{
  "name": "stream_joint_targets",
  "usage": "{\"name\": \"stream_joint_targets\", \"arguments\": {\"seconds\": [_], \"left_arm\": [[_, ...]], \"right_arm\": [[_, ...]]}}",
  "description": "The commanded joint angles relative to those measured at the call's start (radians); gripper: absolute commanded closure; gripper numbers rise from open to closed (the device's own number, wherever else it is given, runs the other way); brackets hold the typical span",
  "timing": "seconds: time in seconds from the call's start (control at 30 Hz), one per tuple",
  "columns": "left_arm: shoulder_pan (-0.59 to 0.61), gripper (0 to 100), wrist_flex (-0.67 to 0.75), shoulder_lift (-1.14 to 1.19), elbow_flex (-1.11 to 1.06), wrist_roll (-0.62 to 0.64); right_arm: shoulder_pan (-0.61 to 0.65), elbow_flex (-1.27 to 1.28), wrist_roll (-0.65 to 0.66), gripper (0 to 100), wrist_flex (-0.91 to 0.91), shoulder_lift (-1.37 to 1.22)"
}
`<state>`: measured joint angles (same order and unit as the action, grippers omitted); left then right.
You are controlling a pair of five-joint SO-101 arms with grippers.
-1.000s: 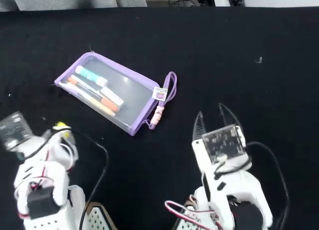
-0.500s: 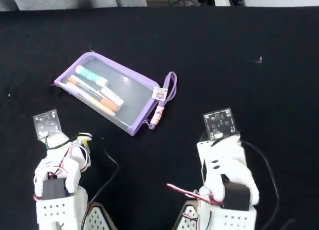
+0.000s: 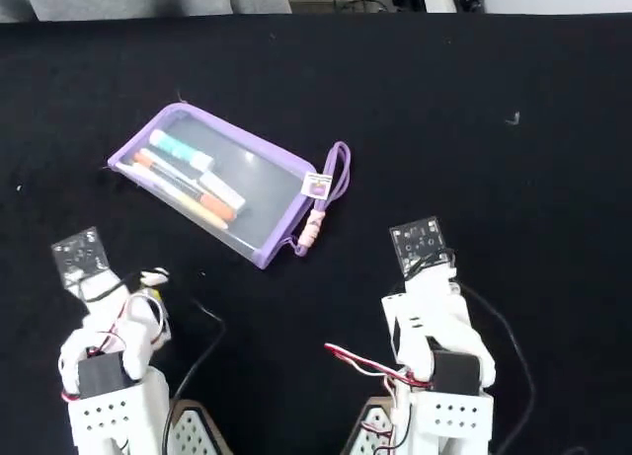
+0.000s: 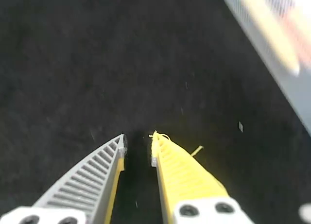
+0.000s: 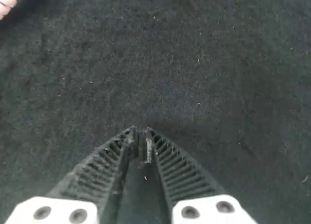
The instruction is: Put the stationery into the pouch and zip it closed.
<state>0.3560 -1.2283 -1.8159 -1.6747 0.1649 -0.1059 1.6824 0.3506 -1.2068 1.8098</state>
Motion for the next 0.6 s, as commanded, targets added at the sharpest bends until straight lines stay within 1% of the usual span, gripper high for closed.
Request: {"name": "stream_joint_targets", "arguments": {"seconds": [0.0,0.07,0.17,0.57], "left_arm": [[-0.093,90,-0.043,-0.008,-0.024,-0.005],[-0.110,90,-0.043,-0.008,-0.024,-0.005],[-0.108,90,-0.043,-0.008,-0.024,-0.005],[-0.108,90,-0.043,-0.008,-0.024,-0.005]], "right_arm": [[-0.017,0.001,0.000,96.2,0.020,0.079],[-0.017,0.001,0.000,96.2,-0.008,0.079],[-0.017,0.001,0.000,96.2,-0.106,0.084],[-0.015,0.001,-0.002,96.2,-0.100,0.081]]}}
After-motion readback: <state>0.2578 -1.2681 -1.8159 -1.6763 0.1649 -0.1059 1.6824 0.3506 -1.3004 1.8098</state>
